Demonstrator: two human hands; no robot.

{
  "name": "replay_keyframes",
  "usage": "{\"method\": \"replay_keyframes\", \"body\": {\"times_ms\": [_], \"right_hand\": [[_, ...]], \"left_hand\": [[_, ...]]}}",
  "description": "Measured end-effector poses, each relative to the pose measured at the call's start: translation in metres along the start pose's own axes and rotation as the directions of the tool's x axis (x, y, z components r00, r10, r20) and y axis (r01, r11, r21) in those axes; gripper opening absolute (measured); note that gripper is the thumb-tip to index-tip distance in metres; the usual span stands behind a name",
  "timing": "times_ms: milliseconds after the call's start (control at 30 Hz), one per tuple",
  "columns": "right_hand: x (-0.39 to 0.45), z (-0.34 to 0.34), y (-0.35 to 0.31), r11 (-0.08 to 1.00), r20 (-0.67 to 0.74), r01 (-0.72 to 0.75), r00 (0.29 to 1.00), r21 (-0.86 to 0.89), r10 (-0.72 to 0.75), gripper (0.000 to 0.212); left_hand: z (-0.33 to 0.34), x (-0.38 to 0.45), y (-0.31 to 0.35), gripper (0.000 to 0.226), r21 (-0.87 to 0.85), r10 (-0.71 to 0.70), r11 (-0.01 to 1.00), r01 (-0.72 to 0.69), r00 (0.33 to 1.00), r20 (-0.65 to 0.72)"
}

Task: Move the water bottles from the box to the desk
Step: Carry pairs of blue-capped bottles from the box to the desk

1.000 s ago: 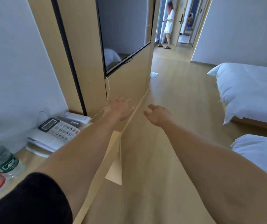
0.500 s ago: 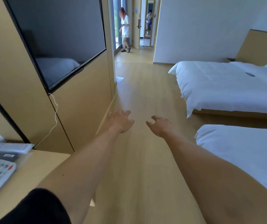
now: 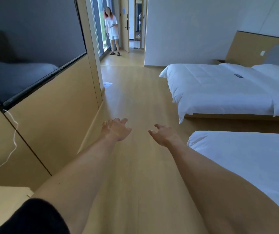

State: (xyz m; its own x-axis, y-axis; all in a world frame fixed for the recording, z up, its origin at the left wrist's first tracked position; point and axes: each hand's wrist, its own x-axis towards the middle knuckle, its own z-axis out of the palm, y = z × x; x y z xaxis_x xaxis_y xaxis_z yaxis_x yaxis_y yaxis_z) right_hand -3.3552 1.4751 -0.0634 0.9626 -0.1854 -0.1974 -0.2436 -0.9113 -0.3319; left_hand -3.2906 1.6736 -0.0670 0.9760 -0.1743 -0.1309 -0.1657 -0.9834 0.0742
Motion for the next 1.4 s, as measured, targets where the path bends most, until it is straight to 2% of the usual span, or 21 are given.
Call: {"method": "replay_keyframes", "body": {"times_ms": [200,367,667,867,1133,1400], "right_hand": [[0.047,-0.003,0.014,0.997,0.010,-0.074,0.997,0.033,0.073,0.062],[0.109,-0.007,0.015,0.993,0.011,-0.121,0.993,-0.006,0.121,0.063],[0.246,-0.044,-0.027,0.986,-0.028,-0.160,0.987,-0.055,0.158,0.065],[0.317,-0.057,-0.042,0.981,-0.036,-0.177,0.984,-0.072,0.175,0.064],[0.414,-0.066,-0.040,0.985,-0.018,-0.152,0.988,-0.082,0.151,0.064],[0.563,-0.099,-0.024,0.986,-0.002,-0.063,0.998,-0.154,0.063,0.062]], "left_hand": [[0.008,0.059,0.015,0.059,0.019,0.018,1.000,-0.019,0.999,0.042],[0.007,0.132,0.011,0.059,0.006,0.035,0.999,-0.036,0.998,0.054],[-0.040,0.278,-0.006,0.058,-0.019,0.117,0.993,-0.117,0.993,0.017],[-0.052,0.343,-0.009,0.058,-0.034,0.146,0.989,-0.145,0.988,0.038],[-0.050,0.431,0.000,0.058,-0.041,0.140,0.990,-0.137,0.987,0.078],[-0.062,0.562,0.035,0.060,-0.052,0.093,0.995,-0.089,0.992,0.085]]}}
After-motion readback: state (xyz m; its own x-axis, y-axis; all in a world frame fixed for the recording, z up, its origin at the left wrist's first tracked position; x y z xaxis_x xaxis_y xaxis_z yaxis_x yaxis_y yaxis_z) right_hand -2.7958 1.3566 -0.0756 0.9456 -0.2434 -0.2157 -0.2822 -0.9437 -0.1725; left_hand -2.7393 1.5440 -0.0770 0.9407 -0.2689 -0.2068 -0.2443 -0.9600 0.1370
